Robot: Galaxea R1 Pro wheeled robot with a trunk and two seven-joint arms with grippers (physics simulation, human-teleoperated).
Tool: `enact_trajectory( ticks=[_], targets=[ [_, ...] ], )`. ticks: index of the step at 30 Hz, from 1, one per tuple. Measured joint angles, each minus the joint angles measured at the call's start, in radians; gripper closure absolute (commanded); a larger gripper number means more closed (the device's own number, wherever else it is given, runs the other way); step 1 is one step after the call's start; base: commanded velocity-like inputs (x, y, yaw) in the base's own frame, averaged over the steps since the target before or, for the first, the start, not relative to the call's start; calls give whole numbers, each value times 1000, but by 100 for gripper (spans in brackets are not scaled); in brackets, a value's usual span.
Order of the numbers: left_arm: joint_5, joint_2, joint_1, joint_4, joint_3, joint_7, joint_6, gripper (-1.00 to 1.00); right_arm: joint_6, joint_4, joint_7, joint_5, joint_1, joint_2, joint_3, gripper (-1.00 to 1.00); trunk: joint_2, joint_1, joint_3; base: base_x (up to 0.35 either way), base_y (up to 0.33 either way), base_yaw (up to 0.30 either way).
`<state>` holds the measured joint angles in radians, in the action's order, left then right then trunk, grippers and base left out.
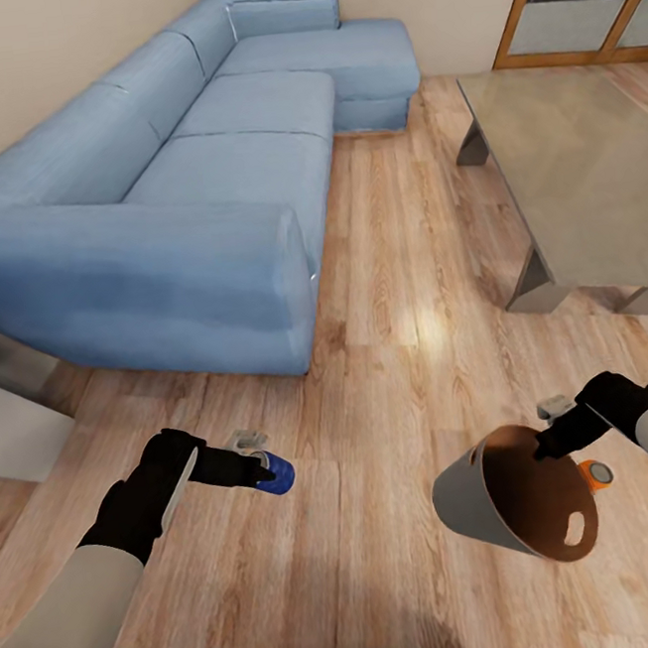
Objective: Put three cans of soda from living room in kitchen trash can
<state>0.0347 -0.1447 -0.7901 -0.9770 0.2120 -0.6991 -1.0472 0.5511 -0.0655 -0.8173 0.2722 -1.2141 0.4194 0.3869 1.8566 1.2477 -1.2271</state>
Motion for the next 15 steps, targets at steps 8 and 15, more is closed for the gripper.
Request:
enact_trajectory(
  ticks=[8, 15],
  targets=[
    [2, 10, -9, -7, 8, 34, 0, 100, 157, -35, 214, 2, 15, -142, 23, 100, -56, -31, 25, 0, 0, 0],
    [-1, 17, -71, -17, 140, 38, 0, 100, 345, -135, 272, 17, 14, -234, -45, 100, -105, -58, 47, 0, 0, 0]
  ],
)
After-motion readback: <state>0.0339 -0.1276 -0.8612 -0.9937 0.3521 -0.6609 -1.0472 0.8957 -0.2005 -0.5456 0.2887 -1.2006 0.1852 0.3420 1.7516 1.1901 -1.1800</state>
